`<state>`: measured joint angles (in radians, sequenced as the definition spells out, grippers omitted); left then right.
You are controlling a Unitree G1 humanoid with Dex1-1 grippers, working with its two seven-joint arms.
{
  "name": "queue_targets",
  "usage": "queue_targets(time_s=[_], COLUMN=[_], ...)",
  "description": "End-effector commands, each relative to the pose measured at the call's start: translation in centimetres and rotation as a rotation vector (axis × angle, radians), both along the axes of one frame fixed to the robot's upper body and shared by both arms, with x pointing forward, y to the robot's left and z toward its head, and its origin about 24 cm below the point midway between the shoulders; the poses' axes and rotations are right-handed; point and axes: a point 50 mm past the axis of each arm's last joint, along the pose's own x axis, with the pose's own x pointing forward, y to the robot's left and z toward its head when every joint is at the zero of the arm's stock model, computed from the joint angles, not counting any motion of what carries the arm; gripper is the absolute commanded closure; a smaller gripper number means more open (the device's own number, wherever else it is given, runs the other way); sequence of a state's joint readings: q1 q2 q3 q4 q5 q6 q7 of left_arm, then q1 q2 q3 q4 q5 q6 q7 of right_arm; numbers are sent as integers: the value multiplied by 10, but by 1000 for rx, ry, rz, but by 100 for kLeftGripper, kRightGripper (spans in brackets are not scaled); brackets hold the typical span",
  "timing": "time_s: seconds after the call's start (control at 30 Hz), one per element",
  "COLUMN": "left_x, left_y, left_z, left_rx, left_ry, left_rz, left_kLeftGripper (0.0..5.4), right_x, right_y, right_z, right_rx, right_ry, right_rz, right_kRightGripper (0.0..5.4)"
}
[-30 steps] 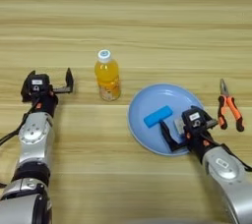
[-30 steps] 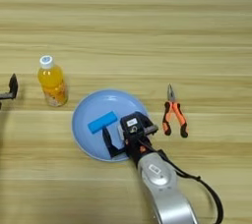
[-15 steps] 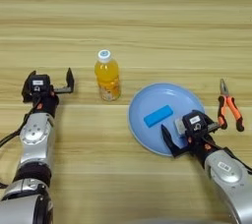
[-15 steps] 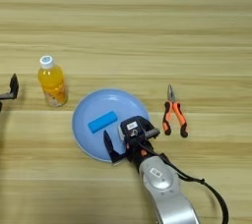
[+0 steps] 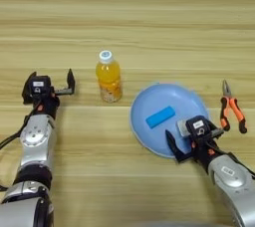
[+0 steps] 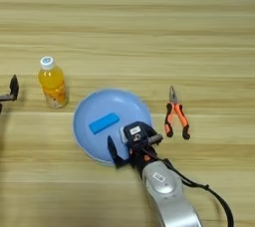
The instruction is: Move the objects on the table
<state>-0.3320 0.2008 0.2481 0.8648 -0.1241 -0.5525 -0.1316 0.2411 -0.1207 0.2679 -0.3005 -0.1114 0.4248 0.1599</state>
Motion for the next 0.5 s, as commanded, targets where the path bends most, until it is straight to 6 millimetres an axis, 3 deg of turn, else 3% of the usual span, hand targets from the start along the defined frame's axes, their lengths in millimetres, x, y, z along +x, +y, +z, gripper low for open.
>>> queue_targets(time_s=[0.03, 0.5], left_x=[0, -1], left_y=[-3, -2], left_z=[-1, -1], left_rx=[-4, -2], left_ry=[3, 2], left_rz=[-1, -3], left_kLeftGripper=[0, 0], right_x=[-2, -1], right_y=[-3, -2], right_z=[-5, -5], right_rx=[-17, -1], right_ry=[36, 32], right_rz=[-9, -16], right_kRightGripper=[80, 282])
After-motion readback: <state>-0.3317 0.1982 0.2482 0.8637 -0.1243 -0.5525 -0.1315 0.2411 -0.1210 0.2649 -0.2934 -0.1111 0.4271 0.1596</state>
